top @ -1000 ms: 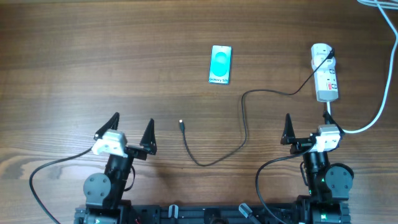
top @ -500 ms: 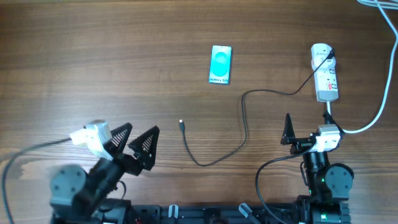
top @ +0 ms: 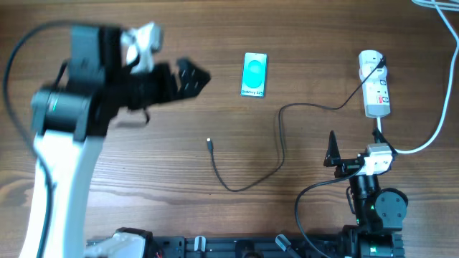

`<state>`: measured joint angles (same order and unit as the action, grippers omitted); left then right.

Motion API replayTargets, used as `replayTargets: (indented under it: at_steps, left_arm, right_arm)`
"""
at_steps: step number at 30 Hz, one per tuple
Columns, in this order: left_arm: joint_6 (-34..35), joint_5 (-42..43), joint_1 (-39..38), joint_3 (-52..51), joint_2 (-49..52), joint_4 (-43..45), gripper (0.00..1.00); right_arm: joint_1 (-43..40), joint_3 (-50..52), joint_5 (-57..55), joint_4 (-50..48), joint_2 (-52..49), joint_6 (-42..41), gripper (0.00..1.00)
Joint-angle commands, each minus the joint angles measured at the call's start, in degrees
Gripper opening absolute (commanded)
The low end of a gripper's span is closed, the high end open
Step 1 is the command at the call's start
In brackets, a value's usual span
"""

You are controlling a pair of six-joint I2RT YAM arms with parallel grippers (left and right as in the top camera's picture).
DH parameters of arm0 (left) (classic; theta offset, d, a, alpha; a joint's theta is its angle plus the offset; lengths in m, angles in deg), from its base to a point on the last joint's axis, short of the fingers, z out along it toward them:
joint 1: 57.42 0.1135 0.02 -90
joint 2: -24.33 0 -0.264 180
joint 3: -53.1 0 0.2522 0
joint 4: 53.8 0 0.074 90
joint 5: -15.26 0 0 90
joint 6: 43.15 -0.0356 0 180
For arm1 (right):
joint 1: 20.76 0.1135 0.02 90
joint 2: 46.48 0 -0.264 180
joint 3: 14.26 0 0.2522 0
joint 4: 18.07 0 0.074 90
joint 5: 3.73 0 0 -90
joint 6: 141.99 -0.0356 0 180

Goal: Plug charger to phone and switch on socket
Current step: 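Move the left gripper forward over the Galaxy S25 phone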

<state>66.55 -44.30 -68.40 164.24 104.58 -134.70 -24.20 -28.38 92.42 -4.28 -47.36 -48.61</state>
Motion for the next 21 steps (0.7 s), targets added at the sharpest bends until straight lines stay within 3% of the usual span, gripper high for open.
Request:
replayTargets:
  at_steps: [1, 7, 8, 9, 15, 21]
  left_arm:
    - [-3.2, -0.9, -2.4, 5.0, 7.7, 1.3, 1.0]
    - [-3.2, -1.0, -3.3, 4.9, 16.8, 8.4, 1.0]
    - [-2.8, -0.9, -3.3, 4.9, 18.1, 8.8, 0.76]
    - [-2.8, -1.0, -3.7, 4.9, 20.6, 9.4, 0.06]
    - [-2.5, -2.1, -7.1, 4.9, 28.9, 9.3, 0.04]
    - [4.2, -20.3, -14.0, 4.9, 35.4, 11.5, 0.04]
  right_arm:
    - [0.3, 0.1, -0.5, -0.2, 0.5, 1.0, 1.0]
    - [0.3, 0.1, -0.5, -0.2, 0.5, 1.0, 1.0]
    - [0.3, 0.1, -0.5, -0.2, 0.5, 1.0, 1.0]
    - [0.3, 0.1, -0.5, -0.2, 0.5, 1.0, 1.0]
    - [0.3, 0.1, -0.5, -0.2, 0.5, 1.0, 1.0]
    - [0.3, 0.1, -0.5, -0.2, 0.5, 1.1, 1.0]
